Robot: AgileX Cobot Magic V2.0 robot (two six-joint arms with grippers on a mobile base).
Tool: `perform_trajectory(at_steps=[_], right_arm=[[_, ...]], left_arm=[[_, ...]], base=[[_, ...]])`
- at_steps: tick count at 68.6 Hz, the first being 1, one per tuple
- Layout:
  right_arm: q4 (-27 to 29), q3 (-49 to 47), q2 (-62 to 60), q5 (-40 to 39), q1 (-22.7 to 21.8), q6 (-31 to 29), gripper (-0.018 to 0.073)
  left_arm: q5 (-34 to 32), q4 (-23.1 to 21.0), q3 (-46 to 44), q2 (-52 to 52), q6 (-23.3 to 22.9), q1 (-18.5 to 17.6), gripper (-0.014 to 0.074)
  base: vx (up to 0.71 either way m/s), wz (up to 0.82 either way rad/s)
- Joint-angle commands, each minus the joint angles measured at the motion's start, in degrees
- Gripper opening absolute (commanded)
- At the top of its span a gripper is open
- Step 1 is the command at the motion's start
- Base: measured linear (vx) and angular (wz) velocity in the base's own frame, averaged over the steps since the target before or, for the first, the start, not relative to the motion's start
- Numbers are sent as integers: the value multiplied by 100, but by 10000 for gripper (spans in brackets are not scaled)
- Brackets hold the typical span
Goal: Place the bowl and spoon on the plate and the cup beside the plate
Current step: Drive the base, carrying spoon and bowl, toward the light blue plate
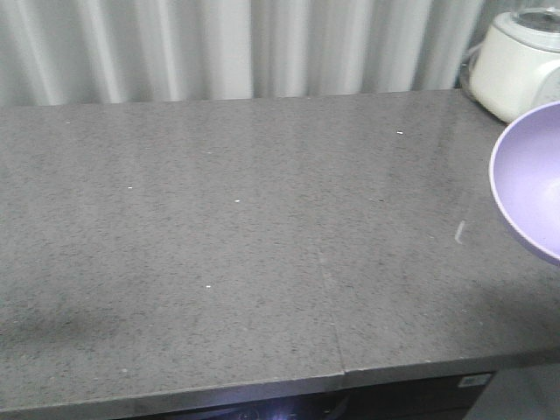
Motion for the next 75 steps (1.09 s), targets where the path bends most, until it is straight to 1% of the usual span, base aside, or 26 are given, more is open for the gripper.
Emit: perform_trajectory(at_steps=[1,75], right_arm=[[18,-154,-52,-333,-21,-37,-6],[18,-154,-52,-333,-21,-37,-6]], left_arm=[[-139,39,-131,-91,-10,-40,-6],[-139,39,-131,-91,-10,-40,-6]], base=[[-3,-32],[-5,-43]])
